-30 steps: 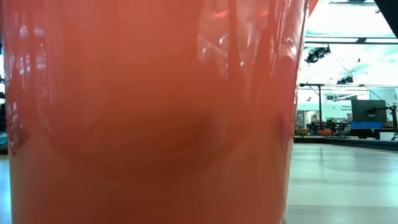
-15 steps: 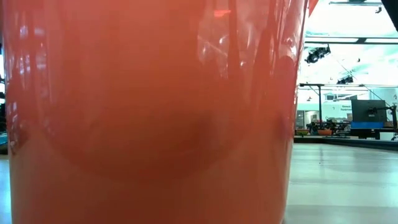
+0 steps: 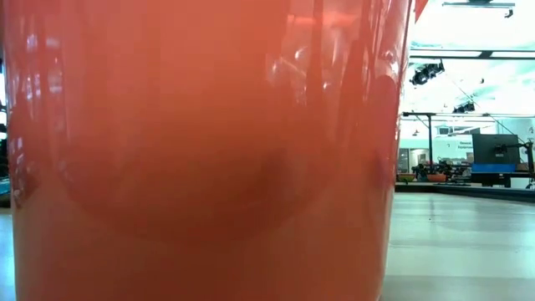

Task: Organize candy in baskets
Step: Put the white chocolate bar into the orange bucket

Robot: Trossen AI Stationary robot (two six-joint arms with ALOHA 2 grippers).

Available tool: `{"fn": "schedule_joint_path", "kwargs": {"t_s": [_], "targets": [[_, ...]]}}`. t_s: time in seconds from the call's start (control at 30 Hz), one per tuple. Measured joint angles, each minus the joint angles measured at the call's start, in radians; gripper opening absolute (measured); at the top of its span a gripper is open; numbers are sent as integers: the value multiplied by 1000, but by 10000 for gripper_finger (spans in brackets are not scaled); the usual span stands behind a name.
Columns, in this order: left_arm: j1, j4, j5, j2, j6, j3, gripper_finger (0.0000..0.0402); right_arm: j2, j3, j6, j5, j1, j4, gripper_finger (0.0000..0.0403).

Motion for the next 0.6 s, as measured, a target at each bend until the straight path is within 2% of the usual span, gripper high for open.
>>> {"fn": "schedule_joint_path", "kwargs": {"t_s": [0.1,0.3,0.5,0.6], "targets": [[0,22,-19,0,0,0,55,-26,-68,-62,-24,-18,87,139],[0,47,-26,0,1,0,55,-28,-196,-53,-228,-44,352,139],[0,47,-12,0,12,0,55,-28,-255,-29,-234,-24,529,146],[0,46,-12,0,18,0,55,-24,-261,-45,-233,-23,558,162]]}}
